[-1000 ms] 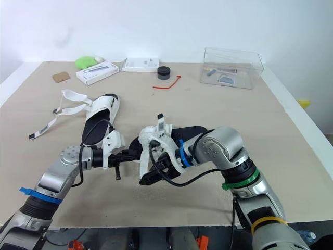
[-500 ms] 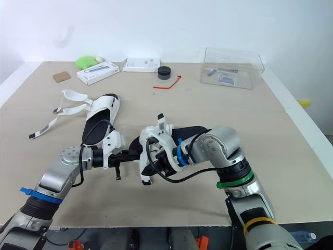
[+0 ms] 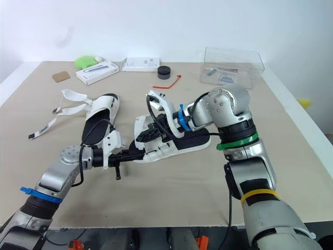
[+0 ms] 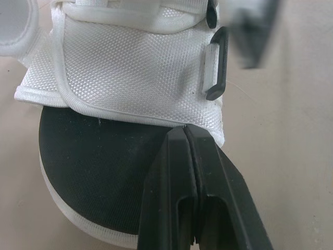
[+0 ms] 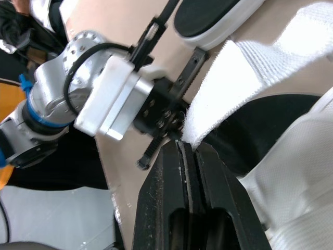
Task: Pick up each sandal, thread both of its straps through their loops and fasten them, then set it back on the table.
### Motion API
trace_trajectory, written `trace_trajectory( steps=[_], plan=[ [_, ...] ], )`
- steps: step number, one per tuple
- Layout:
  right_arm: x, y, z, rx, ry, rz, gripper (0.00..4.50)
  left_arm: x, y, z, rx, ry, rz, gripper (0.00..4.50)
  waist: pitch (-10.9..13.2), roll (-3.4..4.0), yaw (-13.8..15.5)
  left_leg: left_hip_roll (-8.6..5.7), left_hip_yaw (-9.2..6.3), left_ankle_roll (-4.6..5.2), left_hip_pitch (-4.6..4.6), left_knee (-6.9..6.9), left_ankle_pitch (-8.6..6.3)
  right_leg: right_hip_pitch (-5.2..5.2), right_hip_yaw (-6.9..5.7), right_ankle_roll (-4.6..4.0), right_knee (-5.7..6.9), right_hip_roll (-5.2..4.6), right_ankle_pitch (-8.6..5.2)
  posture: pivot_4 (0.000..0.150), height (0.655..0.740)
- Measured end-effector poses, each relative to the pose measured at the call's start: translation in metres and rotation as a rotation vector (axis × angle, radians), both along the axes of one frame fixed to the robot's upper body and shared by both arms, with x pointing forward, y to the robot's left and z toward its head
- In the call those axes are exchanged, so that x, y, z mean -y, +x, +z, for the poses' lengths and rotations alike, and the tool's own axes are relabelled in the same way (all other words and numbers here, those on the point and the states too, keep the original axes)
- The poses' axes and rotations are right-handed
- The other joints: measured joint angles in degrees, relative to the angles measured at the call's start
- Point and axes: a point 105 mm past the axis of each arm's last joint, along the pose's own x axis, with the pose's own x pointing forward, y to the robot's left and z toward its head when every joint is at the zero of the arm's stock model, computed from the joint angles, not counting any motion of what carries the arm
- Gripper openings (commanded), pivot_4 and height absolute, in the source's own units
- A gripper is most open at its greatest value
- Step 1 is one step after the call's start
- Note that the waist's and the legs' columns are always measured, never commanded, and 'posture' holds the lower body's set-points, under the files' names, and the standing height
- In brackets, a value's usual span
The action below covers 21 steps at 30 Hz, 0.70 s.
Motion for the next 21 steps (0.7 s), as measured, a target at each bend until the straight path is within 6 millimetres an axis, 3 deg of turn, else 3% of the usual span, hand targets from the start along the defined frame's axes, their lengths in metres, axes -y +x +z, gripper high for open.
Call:
trace_trajectory(
  steps=[4,12,21],
  plan=[
    [0.004,0.011,-0.016,-0.02,-0.065,-0.022,0.07,0.002,0.0,0.0,0.007,-0.004,-0.004,0.0,0.0,0.0,0.0,-0.08,0.03,0.0,-0.1,0.01,0.0,-0.02,0.0,0.14,-0.13,-0.07,0.07,0.15,0.74],
    [0.008,0.021,-0.005,0.019,-0.089,0.009,0.07,0.002,0.0,0.001,0.011,-0.006,-0.007,0.0,0.0,0.01,0.0,-0.08,-0.17,0.0,-0.29,0.02,0.0,-0.08,-0.15,0.13,-0.24,-0.1,0.11,0.15,0.74],
    [0.01,0.016,-0.01,-0.042,-0.089,0.044,0.07,0.002,0.0,0.001,0.012,-0.006,-0.007,0.0,0.0,0.02,0.0,-0.08,-0.29,0.0,-0.37,0.02,0.0,-0.09,-0.29,0.08,-0.26,-0.15,0.12,0.15,0.74]
  ],
)
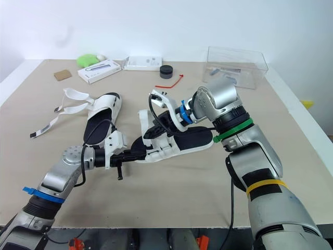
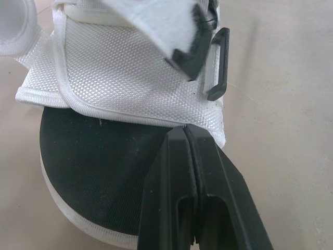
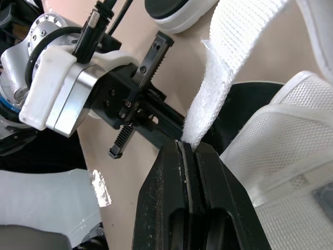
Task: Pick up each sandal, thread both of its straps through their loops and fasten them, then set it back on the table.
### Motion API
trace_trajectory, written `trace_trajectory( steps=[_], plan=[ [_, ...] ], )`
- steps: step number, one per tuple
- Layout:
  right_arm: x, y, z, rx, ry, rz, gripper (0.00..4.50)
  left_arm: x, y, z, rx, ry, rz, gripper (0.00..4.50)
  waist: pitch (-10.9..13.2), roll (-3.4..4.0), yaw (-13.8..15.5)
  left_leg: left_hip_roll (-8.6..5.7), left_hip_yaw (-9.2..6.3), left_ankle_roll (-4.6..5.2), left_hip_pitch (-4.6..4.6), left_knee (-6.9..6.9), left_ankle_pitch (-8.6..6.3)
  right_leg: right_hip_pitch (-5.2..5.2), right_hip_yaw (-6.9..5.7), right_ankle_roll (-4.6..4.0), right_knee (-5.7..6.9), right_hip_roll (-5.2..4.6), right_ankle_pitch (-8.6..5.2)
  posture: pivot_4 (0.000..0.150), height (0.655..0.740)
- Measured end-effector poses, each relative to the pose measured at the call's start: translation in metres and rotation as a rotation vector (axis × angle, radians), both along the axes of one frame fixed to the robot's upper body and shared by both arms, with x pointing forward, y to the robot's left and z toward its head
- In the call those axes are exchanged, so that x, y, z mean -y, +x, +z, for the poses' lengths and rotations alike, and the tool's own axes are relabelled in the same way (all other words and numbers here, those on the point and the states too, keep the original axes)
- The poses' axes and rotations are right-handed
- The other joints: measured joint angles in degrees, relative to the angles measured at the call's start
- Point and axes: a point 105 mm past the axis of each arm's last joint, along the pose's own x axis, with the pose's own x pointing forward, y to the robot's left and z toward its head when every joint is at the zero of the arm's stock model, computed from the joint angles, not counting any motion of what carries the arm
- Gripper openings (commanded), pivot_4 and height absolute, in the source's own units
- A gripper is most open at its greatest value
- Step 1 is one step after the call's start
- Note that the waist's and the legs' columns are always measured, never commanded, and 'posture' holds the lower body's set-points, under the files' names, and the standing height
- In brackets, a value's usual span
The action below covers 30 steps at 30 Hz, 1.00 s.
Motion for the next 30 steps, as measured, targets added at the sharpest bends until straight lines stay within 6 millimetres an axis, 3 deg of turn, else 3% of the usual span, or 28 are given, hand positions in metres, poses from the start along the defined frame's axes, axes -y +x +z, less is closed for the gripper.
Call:
trace_trajectory(
  steps=[22,30],
  plan=[
    [0.006,0.001,-0.007,-0.022,-0.037,-0.001,0.07,0.0,0.0,0.0,0.0,0.0,0.0,0.0,0.0,0.01,0.0,0.0,-0.18,0.0,-0.05,0.01,0.0,0.02,-0.75,-0.25,0.0,-0.26,0.08,0.15,0.74],
    [0.011,0.005,-0.024,0.0,-0.106,-0.005,0.07,0.0,0.0,0.0,0.001,0.0,0.001,0.0,0.0,0.02,0.0,-0.01,-0.23,0.0,-0.06,0.02,0.0,0.03,-0.83,-0.28,0.0,-0.27,0.08,0.15,0.74]
  ],
)
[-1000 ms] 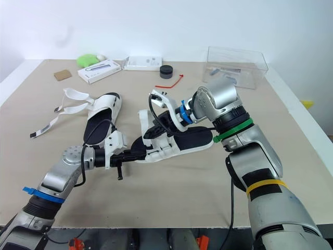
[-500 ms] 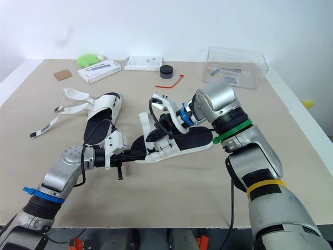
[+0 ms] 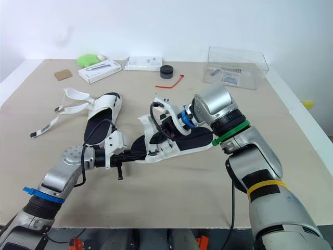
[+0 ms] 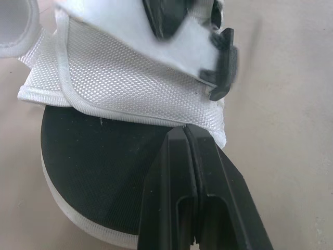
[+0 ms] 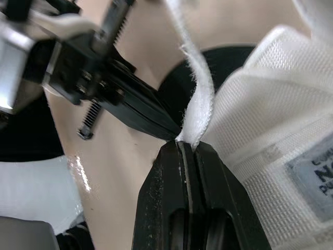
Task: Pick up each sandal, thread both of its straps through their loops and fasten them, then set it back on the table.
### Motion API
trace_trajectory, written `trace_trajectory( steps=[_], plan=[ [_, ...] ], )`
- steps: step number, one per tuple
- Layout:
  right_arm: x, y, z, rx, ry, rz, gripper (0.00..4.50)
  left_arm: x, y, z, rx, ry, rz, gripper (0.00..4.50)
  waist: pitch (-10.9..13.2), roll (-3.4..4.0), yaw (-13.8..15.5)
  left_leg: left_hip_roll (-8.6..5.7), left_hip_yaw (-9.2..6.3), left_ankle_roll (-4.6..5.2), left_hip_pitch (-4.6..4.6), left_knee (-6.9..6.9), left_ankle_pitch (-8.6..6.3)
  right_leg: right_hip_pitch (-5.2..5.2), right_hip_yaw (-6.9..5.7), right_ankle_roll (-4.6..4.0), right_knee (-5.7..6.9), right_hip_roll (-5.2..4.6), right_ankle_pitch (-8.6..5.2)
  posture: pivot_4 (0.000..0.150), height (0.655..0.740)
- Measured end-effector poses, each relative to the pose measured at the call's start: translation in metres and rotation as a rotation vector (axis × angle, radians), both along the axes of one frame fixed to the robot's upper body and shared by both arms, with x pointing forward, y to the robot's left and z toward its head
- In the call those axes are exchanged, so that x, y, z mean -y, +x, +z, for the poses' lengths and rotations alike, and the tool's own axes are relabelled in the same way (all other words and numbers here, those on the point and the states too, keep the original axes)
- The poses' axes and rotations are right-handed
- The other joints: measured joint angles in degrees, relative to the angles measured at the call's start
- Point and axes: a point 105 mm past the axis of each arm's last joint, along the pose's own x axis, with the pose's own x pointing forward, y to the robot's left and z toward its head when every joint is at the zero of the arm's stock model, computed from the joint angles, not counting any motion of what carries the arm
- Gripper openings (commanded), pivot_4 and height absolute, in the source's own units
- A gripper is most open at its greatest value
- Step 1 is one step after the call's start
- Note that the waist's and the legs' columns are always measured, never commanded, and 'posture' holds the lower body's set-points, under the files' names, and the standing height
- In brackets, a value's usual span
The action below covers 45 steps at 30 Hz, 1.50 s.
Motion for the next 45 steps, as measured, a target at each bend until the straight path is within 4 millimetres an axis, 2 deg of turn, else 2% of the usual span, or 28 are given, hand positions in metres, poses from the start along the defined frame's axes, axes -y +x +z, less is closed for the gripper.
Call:
trace_trajectory(
  steps=[8,13,16,18,23,31,35,36,37,39,45],
  plan=[
    [0.0,-0.001,0.001,0.038,-0.005,0.041,0.07,0.0,0.0,0.0,0.001,0.0,0.003,0.0,0.0,0.0,0.0,0.0,-0.05,-0.01,0.0,0.02,0.01,0.01,-0.06,-0.02,0.01,0.0,0.01,0.15,0.74],
    [-0.001,-0.009,0.003,0.072,-0.018,0.101,0.07,0.001,0.0,0.0,0.002,0.0,0.0,0.0,0.0,0.01,0.0,-0.01,-0.1,-0.01,-0.03,0.02,0.0,0.01,-0.13,-0.03,0.01,-0.04,0.0,0.15,0.74],
    [-0.001,-0.016,0.002,0.079,-0.027,0.13,0.97,0.001,0.0,0.0,0.002,0.0,0.0,0.0,0.0,0.0,0.1,-0.03,-0.18,-0.01,-0.06,0.02,0.01,0.02,-0.2,-0.05,0.01,-0.09,-0.01,0.15,0.74],
    [0.002,-0.019,0.001,0.069,-0.027,0.134,1.8,0.001,0.0,0.0,0.003,0.0,0.0,0.0,0.0,0.01,0.1,-0.03,-0.19,-0.01,-0.06,0.02,0.0,0.02,-0.21,-0.06,0.01,-0.1,-0.01,0.15,0.74],
    [-0.001,-0.017,0.003,0.079,-0.006,0.114,1.8,0.0,0.001,0.0,0.002,0.001,0.003,0.0,0.0,0.02,0.1,-0.03,-0.26,-0.04,-0.05,0.04,0.02,0.04,-0.27,-0.11,0.02,-0.09,-0.02,0.15,0.74],
    [-0.006,0.006,0.019,0.118,0.067,-0.008,1.8,0.0,0.002,0.0,0.001,0.002,0.003,0.0,0.0,0.03,0.1,-0.04,-0.27,-0.08,-0.05,0.06,0.05,0.04,-0.28,-0.13,0.08,-0.08,-0.01,0.15,0.74],
    [-0.004,0.01,0.019,0.112,0.07,-0.036,1.8,0.0,0.002,0.0,0.002,0.001,0.003,0.0,0.0,0.03,0.1,-0.04,-0.27,-0.08,-0.06,0.06,0.05,0.04,-0.27,-0.13,0.08,-0.09,-0.01,0.15,0.74],
    [-0.005,0.011,0.018,0.107,0.073,-0.041,1.27,0.0,0.002,0.0,0.002,0.002,0.003,0.0,0.0,0.03,0.1,-0.04,-0.27,-0.08,-0.05,0.05,0.05,0.04,-0.27,-0.13,0.08,-0.08,-0.01,0.15,0.74],
    [-0.005,0.011,0.017,0.104,0.072,-0.046,1.02,0.0,0.002,0.0,0.002,0.002,0.003,0.0,0.0,0.03,0.1,-0.04,-0.27,-0.08,-0.05,0.06,0.05,0.04,-0.27,-0.13,0.09,-0.08,-0.01,0.15,0.74],
    [-0.006,0.013,0.016,0.105,0.073,-0.054,0.07,0.0,0.002,0.0,0.002,0.002,0.004,0.0,0.0,0.03,0.1,-0.04,-0.28,-0.08,-0.05,0.06,0.05,0.04,-0.27,-0.13,0.1,-0.08,-0.01,0.15,0.74],
    [-0.005,0.007,0.016,0.129,0.072,-0.026,0.07,0.0,0.002,0.0,0.002,0.002,0.003,0.0,0.0,0.03,0.1,-0.04,-0.3,-0.08,-0.06,0.05,0.05,0.04,-0.28,-0.13,0.1,-0.08,-0.01,0.15,0.74]
  ],
)
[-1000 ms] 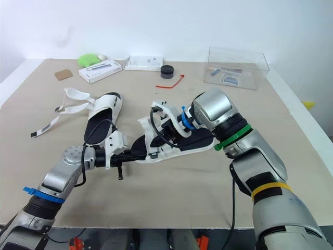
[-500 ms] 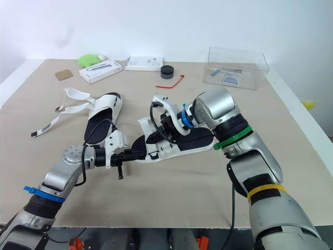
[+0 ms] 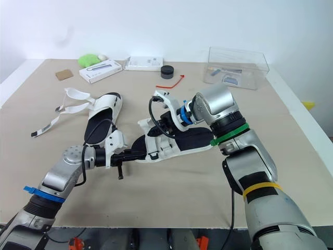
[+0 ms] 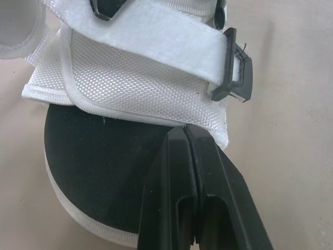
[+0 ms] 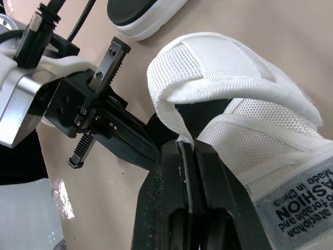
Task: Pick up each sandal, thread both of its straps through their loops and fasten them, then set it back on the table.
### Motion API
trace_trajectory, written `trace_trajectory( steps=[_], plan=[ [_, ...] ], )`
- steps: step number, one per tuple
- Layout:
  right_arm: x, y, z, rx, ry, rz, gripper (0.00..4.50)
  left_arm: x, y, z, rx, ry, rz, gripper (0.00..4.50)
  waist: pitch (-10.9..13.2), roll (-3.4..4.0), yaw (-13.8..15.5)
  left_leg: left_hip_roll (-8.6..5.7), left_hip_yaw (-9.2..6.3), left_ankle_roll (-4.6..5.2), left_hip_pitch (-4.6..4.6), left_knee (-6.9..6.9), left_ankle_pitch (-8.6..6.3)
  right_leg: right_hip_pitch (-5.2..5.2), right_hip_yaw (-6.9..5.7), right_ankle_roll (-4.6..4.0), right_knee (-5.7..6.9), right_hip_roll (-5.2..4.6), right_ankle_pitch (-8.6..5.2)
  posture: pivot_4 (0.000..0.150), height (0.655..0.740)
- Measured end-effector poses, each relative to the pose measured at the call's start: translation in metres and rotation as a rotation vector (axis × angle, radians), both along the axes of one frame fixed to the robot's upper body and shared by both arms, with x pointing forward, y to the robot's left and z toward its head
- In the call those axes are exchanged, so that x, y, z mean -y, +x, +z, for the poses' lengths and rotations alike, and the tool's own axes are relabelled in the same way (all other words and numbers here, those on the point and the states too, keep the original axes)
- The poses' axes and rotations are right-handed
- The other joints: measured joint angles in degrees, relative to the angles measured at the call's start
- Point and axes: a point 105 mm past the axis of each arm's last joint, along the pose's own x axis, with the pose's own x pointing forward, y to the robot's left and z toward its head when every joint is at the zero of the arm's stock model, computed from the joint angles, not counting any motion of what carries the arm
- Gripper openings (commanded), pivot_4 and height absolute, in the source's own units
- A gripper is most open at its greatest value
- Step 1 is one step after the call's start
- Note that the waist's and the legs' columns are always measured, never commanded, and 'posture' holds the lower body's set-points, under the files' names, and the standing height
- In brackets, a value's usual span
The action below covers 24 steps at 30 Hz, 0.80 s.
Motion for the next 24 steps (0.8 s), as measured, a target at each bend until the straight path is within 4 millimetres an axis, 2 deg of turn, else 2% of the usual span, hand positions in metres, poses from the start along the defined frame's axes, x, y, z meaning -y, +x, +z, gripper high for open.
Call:
trace_trajectory(
  steps=[7,13,16,18,24],
  plan=[
    [0.004,-0.016,-0.014,-0.006,-0.021,0.042,0.07,0.0,0.0,0.0,0.0,0.0,0.001,0.0,0.0,0.0,0.0,0.0,-0.06,0.0,0.0,0.0,0.0,0.01,0.0,0.0,0.0,0.01,0.0,0.15,0.74],
    [0.005,-0.025,-0.018,0.025,-0.033,0.075,0.07,0.0,0.0,0.0,0.001,0.001,0.0,0.0,0.0,0.0,0.0,-0.01,-0.06,0.0,0.0,0.01,0.0,0.02,-0.03,0.0,0.0,0.01,-0.01,0.15,0.74],
    [0.005,-0.026,-0.017,0.028,-0.029,0.076,1.09,0.0,0.0,0.0,0.0,0.001,0.0,0.0,0.0,0.0,0.0,-0.01,-0.07,0.0,0.0,0.01,0.0,0.02,-0.05,0.0,0.0,0.02,-0.01,0.15,0.74],
    [0.004,-0.022,-0.014,0.028,-0.023,0.062,1.97,0.0,0.0,0.0,0.0,0.001,0.002,0.0,0.0,0.0,0.0,-0.01,-0.06,0.0,0.01,0.02,0.0,0.02,-0.04,0.0,0.01,0.02,-0.01,0.15,0.74],
    [-0.003,-0.007,0.013,0.067,0.037,0.016,1.97,-0.001,0.001,0.0,-0.001,0.001,0.004,0.0,0.0,0.01,0.0,-0.01,-0.08,-0.01,0.01,0.07,0.02,0.04,-0.05,-0.02,0.04,0.03,-0.01,0.15,0.74]
  ],
)
